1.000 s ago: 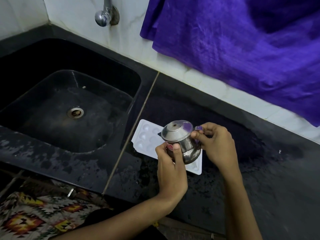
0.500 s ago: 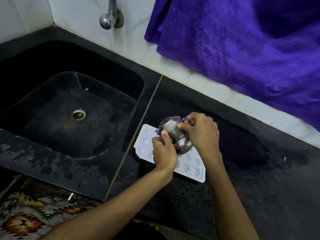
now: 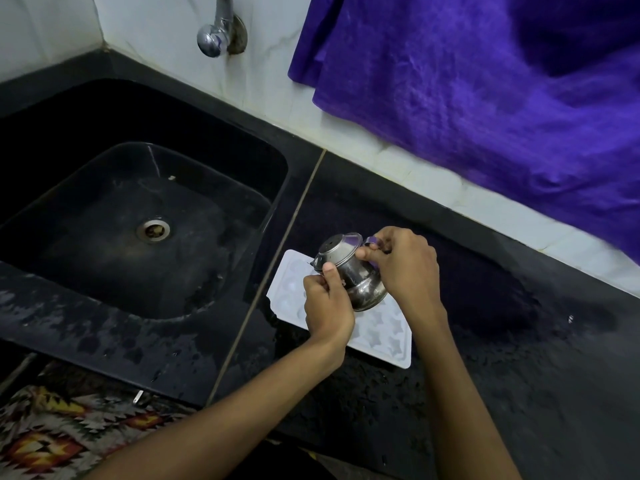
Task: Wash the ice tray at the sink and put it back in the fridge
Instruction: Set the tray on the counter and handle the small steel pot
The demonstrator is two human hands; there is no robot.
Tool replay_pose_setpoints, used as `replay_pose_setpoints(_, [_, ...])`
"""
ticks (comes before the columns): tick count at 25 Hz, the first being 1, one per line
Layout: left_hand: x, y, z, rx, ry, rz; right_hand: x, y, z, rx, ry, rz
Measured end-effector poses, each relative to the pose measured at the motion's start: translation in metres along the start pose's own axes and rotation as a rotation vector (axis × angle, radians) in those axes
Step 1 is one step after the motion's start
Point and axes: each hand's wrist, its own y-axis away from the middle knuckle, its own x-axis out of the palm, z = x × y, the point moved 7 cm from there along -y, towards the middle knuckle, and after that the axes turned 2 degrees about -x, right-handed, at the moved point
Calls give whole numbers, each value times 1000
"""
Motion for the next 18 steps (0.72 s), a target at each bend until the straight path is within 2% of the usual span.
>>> replay_pose_setpoints(7, [-1, 20, -6, 96, 23, -14, -12, 13, -12, 22, -208, -21])
replay_pose_setpoints(18, [-8, 34, 12, 50, 56, 0, -9, 23, -3, -16, -141, 23])
